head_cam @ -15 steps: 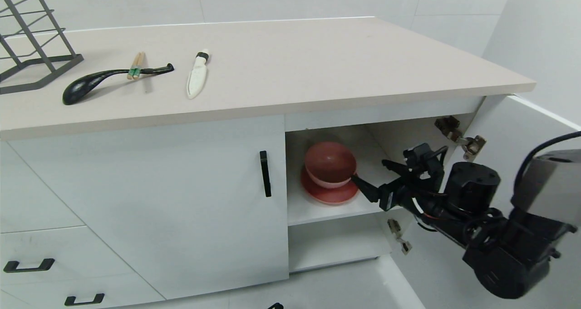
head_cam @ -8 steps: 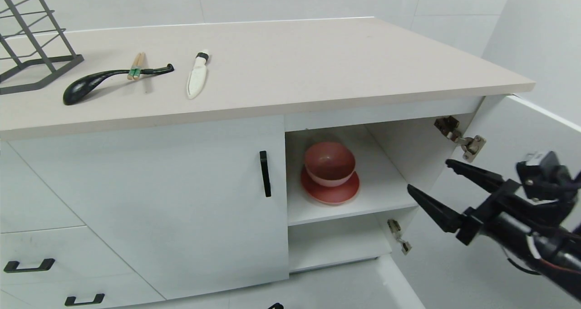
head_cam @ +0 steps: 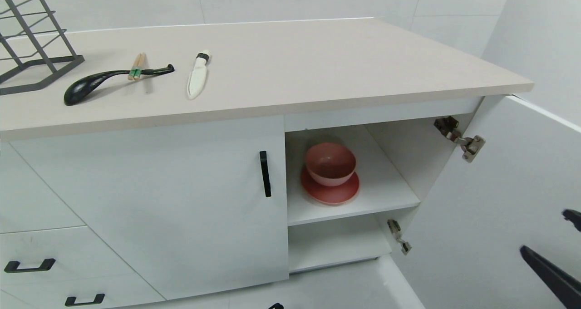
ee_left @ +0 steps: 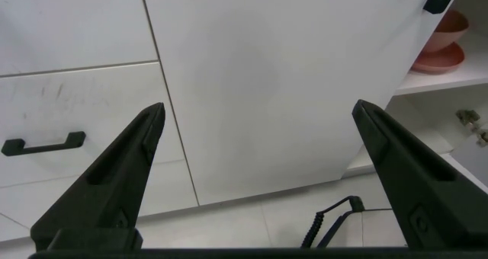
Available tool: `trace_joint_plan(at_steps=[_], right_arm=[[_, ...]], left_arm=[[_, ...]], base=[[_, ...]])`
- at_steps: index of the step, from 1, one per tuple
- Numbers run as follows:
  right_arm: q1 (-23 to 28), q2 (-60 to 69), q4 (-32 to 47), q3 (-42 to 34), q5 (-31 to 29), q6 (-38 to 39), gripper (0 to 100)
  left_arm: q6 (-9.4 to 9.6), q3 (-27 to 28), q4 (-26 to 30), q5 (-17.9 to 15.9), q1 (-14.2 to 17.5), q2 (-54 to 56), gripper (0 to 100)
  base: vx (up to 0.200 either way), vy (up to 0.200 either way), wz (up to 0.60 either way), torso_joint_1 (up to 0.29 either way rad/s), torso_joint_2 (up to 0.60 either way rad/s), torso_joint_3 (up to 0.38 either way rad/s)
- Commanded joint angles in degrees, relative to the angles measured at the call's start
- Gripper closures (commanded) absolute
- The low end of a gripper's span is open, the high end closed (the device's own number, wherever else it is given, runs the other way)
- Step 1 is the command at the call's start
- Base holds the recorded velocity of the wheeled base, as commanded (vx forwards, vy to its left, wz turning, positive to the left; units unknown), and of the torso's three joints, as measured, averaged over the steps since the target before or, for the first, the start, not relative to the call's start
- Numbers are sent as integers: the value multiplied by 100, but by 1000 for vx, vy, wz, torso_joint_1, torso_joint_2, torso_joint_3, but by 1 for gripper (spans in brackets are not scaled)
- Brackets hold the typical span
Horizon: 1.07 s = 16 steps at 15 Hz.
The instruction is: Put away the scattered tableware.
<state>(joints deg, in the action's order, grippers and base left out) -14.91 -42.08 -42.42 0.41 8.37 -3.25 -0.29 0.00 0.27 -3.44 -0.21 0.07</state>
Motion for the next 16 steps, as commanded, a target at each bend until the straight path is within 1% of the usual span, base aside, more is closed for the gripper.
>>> trace_joint_plan(at_steps=[1,2,3,5,10,11,12,14,16], right_arm=[[1227,3742,3021,126,33,132,0],[1368,4024,3399,82,6,79,0],[1500,4199,3539,-41,94,97,0],[1500,4208,4023,-33,24,88,0],[1500,4208,3996,-41,-46,0,0],[1508,4208,4058,-41,-213,-105,0],[1508,4208,4146,-41,-477,-88,0],[1508,4208,4207,-41,-530,264,0],[1508,4208,4198,-41,-530,264,0]], left_arm=[[12,0,0,1,3,-7,0],[12,0,0,1,12,-7,0],[3,0,0,1,3,-7,0],[3,0,0,1,3,-7,0],[3,0,8,1,3,-7,0],[-6,0,8,1,3,-7,0],[-6,0,0,1,3,-7,0],[-6,0,8,1,3,-7,0],[-6,0,8,1,3,-7,0]], base=[[0,0,0,0,0,0],[0,0,0,0,0,0],[0,0,0,0,0,0],[0,0,0,0,0,0],[0,0,0,0,0,0],[0,0,0,0,0,0],[-200,0,0,2,2,-2],[-200,0,0,7,2,-5],[-200,0,0,2,0,2]])
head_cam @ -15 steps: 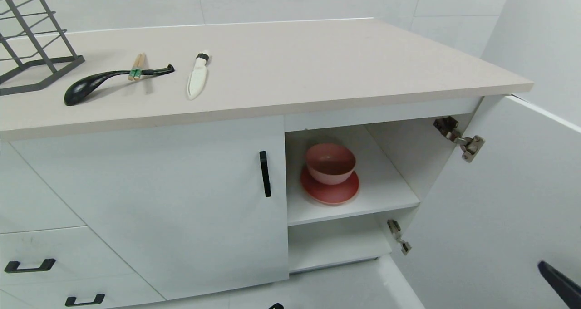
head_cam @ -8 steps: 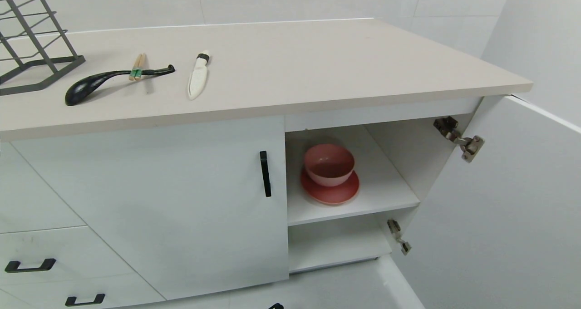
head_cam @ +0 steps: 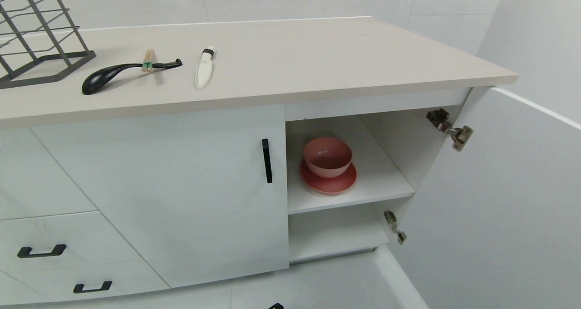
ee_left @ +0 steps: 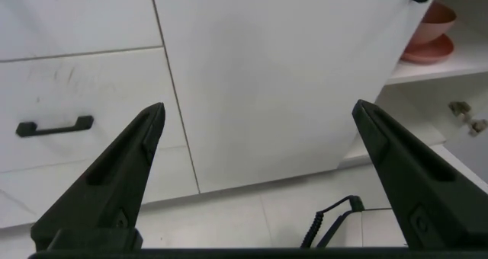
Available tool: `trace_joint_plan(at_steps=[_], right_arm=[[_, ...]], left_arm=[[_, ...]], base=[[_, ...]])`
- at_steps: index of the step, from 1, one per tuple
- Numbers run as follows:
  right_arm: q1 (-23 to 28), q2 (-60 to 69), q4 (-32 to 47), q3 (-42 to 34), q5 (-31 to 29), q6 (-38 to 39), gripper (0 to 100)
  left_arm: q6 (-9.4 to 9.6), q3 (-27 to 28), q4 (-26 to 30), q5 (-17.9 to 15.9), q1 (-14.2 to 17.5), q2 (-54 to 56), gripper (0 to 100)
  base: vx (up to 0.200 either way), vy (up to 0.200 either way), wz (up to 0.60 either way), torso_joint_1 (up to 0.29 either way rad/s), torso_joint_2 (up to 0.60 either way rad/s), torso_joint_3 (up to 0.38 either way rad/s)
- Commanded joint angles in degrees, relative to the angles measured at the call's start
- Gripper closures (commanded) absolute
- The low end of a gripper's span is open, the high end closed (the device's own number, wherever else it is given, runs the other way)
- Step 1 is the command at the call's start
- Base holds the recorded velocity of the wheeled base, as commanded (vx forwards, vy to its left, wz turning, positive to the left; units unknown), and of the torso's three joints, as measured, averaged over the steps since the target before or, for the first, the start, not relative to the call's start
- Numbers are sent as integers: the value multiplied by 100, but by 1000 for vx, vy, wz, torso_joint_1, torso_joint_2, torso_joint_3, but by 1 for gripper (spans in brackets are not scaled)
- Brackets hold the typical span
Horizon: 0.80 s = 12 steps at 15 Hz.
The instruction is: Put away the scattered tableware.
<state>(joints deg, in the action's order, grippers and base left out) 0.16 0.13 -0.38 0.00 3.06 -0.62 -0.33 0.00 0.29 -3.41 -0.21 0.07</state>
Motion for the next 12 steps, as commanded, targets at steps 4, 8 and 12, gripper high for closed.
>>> trace_joint_plan(at_steps=[4,8,12], right_arm=[[-7,-13,3,0,-7,1,0],[-7,-13,3,0,-7,9,0],[-7,-13,3,0,-7,9,0]], left_arm=[[-2,0,-3,7,3,-7,0],[-11,0,-3,7,3,-16,0],[-2,0,-3,7,3,-7,0]], base=[[-200,-50,0,2,2,1],[0,-200,0,-1,2,5],[-50,-200,0,2,6,4]])
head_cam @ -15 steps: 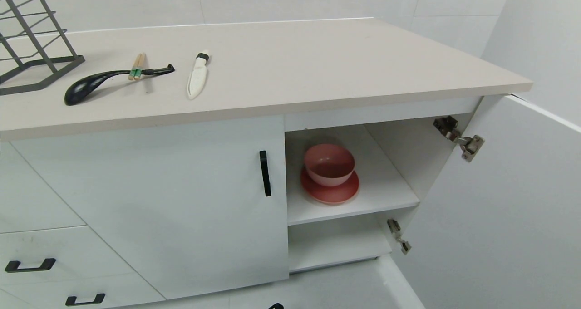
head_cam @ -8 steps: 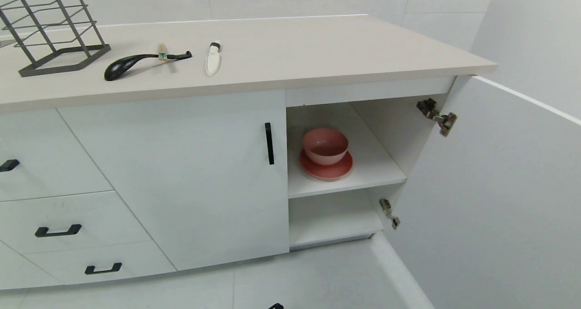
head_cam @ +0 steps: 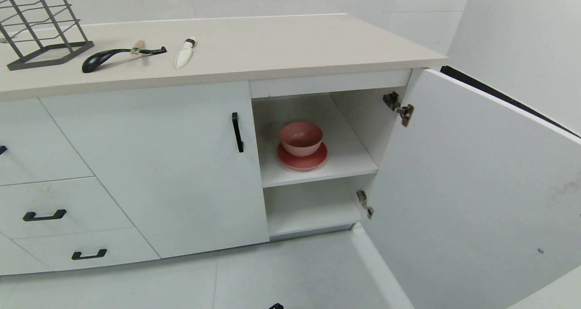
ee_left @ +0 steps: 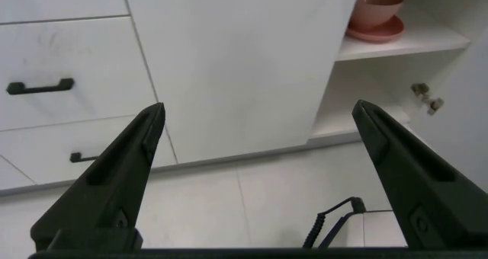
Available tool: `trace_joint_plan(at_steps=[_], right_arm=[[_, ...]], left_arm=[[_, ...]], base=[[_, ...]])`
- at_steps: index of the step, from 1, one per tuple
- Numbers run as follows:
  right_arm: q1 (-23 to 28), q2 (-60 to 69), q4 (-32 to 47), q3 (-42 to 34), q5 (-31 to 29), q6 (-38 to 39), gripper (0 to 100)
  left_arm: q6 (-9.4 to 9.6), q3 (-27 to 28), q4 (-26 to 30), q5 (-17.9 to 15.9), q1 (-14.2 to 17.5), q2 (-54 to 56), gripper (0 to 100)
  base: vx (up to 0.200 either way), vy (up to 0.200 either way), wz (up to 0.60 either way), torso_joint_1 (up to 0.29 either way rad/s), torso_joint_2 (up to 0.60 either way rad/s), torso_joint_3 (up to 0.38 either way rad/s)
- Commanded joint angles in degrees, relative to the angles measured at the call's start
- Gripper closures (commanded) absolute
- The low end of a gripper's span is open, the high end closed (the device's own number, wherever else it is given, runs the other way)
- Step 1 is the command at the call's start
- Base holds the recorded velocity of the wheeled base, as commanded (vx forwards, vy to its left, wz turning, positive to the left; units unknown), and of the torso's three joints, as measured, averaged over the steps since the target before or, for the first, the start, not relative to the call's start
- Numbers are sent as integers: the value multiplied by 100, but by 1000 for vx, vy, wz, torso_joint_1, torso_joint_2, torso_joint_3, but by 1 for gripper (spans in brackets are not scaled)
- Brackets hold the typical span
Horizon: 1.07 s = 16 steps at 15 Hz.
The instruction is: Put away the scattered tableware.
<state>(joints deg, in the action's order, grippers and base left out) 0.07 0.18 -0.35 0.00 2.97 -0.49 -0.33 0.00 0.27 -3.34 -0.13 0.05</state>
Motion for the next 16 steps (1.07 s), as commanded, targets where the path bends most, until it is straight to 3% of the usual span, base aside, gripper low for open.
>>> trace_joint_plan(at_steps=[1,8,16], right_arm=[[1,-18,-9,0,1,-4,0],[1,-18,0,0,10,-13,0],[1,-18,0,0,10,-13,0]], left_arm=[[-2,0,0,0,-4,-5,0],[-11,0,0,0,-4,-14,0],[-20,0,0,0,-4,-5,0]], base=[[-200,-200,0,-2,7,2],[-200,-29,0,2,2,2],[0,-200,0,1,2,1]])
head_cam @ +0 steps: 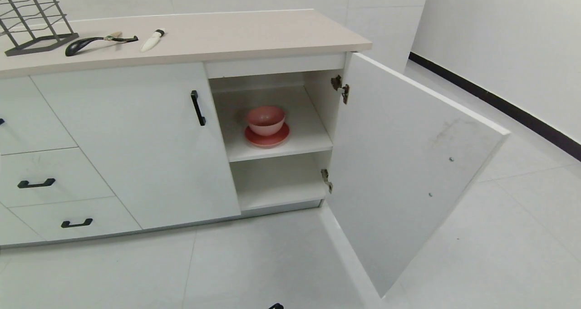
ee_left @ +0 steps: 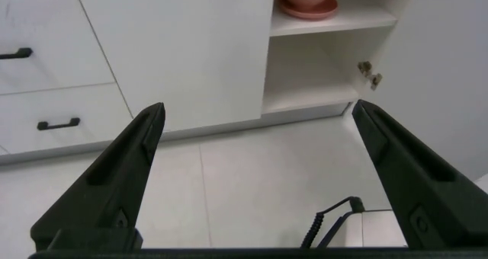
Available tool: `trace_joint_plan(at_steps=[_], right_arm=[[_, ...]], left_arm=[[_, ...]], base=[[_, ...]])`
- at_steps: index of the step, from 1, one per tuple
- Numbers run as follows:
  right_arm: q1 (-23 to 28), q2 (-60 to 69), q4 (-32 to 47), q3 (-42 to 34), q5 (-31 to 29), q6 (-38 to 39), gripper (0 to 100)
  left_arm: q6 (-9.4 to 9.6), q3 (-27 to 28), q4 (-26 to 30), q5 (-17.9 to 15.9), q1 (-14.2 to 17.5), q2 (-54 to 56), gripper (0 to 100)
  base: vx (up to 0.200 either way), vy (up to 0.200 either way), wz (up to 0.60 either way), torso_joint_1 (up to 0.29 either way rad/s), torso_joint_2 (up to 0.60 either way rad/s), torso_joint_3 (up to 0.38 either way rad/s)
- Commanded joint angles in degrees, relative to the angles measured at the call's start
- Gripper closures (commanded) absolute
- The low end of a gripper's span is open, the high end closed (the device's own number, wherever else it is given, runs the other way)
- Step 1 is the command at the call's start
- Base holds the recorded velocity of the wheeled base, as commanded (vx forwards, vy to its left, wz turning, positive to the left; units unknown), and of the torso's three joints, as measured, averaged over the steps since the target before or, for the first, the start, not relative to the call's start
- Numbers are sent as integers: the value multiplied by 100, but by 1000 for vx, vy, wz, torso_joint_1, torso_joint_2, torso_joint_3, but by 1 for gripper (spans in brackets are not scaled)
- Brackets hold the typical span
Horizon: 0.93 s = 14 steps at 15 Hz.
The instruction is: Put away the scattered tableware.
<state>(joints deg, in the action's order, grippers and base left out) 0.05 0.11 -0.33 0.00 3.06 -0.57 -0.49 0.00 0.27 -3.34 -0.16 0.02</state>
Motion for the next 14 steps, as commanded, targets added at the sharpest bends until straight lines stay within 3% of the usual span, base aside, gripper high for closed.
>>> trace_joint_plan(at_steps=[1,2,3,14], right_arm=[[4,-11,-2,0,2,-4,0],[4,-11,-2,0,2,-4,0],[4,-11,-2,0,2,-4,100],[4,-11,-11,0,2,5,100]], left_arm=[[-4,0,0,0,-2,-11,0],[-4,0,0,0,-2,-2,0],[-4,0,0,0,-2,-11,0],[-30,0,0,35,-2,-11,0]], base=[[0,-200,0,7,2,2],[0,-200,0,-2,-2,7],[0,-200,0,2,2,2],[-18,0,0,0,0,1]])
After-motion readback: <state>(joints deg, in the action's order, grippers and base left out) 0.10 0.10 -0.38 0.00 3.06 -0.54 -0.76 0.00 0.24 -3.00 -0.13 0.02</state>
